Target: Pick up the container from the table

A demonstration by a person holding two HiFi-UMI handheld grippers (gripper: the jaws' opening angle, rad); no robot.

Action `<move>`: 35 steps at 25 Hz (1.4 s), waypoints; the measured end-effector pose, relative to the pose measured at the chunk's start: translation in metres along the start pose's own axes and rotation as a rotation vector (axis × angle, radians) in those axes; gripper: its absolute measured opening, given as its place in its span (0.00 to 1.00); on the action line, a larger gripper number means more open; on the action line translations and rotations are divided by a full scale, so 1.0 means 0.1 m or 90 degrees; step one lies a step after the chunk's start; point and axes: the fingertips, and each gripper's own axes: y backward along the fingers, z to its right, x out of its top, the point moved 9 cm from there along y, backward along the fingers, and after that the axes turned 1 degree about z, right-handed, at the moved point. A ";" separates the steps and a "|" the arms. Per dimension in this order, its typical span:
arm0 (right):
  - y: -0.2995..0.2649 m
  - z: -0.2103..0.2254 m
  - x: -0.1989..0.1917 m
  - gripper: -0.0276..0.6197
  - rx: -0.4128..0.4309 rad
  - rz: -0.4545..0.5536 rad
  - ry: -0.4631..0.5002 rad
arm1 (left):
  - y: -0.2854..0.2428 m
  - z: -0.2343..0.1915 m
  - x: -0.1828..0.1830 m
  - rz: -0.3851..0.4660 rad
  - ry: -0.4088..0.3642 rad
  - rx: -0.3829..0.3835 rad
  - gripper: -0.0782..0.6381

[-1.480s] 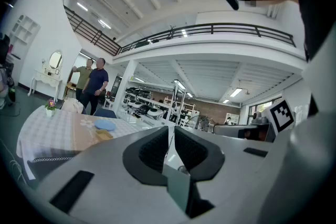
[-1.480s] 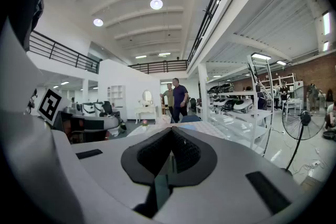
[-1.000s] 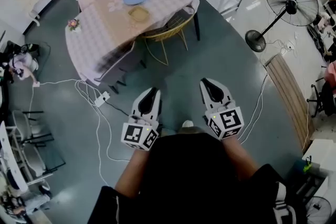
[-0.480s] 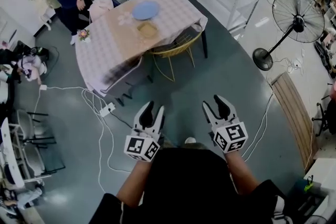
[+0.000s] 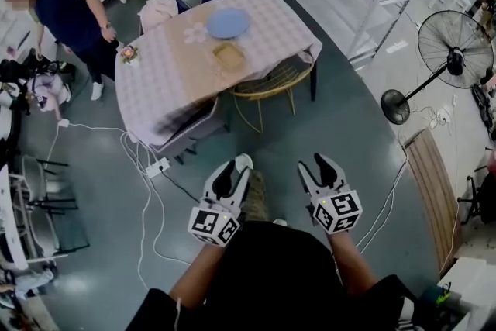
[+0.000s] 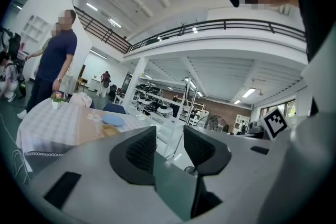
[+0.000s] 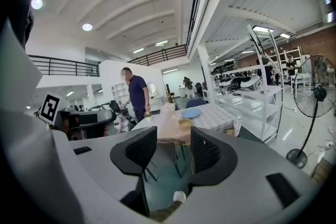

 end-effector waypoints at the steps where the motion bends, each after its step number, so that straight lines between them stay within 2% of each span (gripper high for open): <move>1: -0.14 0.04 0.03 0.30 -0.002 -0.004 0.000 | -0.12 -0.10 0.00 -0.001 0.005 -0.005 0.31; 4: -0.57 0.18 0.18 0.31 -0.004 -0.018 0.006 | -0.52 -0.44 0.04 0.000 0.027 -0.014 0.31; 8: -1.30 0.36 0.48 0.30 0.007 -0.057 0.005 | -1.04 -1.01 0.22 0.001 0.065 0.012 0.31; 13: -2.44 0.52 0.88 0.31 0.047 -0.098 0.036 | -1.65 -1.69 0.66 0.017 0.058 0.007 0.31; 19: -3.58 0.71 1.14 0.30 0.071 -0.127 0.113 | -2.10 -2.31 0.91 0.017 0.037 0.038 0.31; 22: -4.09 0.93 1.11 0.30 0.061 -0.134 0.105 | -2.27 -2.43 0.97 0.017 0.025 0.061 0.31; 25: -4.65 1.14 1.02 0.30 0.068 -0.165 0.095 | -2.41 -2.56 0.99 0.023 0.034 0.101 0.31; 30: -5.52 1.29 0.75 0.30 0.139 -0.260 0.130 | -2.51 -2.66 0.93 0.038 0.075 0.210 0.31; 35: -6.11 1.37 0.45 0.30 0.197 -0.324 0.147 | -2.64 -2.67 0.94 0.042 0.092 0.266 0.31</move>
